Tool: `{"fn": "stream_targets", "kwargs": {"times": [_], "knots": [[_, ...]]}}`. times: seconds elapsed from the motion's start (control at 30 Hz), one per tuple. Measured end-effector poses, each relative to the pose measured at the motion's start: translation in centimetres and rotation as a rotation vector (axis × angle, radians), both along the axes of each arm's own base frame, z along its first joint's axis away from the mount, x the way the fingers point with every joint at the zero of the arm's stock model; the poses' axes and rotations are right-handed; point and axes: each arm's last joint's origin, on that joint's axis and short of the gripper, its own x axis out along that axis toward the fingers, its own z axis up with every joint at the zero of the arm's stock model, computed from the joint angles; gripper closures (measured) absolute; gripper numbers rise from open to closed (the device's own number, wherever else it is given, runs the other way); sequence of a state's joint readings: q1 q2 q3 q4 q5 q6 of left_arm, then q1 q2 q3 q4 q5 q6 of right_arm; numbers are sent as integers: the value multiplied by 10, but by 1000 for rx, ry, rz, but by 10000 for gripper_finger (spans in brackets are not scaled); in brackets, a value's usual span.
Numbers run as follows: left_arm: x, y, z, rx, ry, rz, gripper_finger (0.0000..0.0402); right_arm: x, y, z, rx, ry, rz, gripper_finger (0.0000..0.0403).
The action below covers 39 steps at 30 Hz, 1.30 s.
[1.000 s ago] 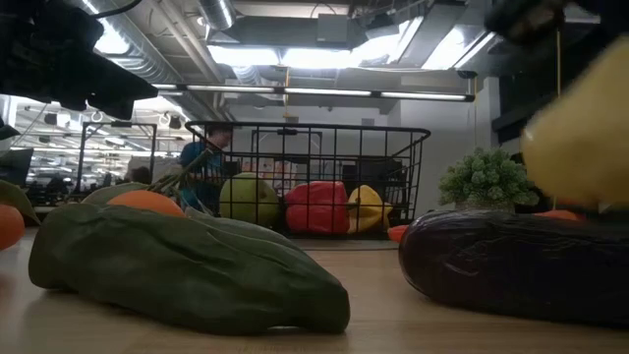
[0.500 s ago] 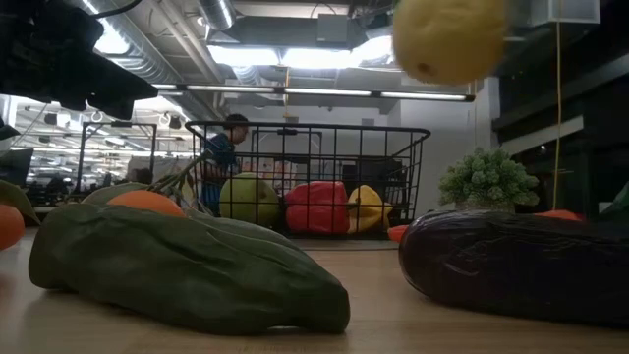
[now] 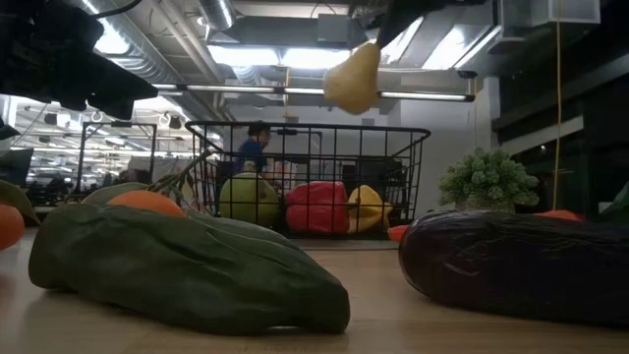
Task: Build produce basket
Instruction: Put the yellow pear into the black wire basket, then put the orange carrot into the black wire basket
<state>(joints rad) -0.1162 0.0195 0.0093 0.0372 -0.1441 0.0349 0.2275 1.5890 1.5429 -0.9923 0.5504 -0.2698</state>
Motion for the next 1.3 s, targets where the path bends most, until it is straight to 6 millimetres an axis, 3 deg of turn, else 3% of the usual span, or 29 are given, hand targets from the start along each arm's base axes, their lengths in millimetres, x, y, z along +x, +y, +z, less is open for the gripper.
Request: {"fn": "stream_targets", "kwargs": {"times": [0.2,0.4,0.8,1.03,1.3], "knots": [[0,0,0,0,0,0,308,11,-36,2,169,-46,-33,403],[0,0,0,0,0,0,308,13,-53,1,343,-75,-102,393],[0,0,0,0,0,0,308,13,-51,1,386,-69,-84,332],[0,0,0,0,0,0,308,8,-51,-2,504,-81,-284,330],[0,0,0,0,0,0,308,-11,-49,-35,518,115,-471,331]]}}
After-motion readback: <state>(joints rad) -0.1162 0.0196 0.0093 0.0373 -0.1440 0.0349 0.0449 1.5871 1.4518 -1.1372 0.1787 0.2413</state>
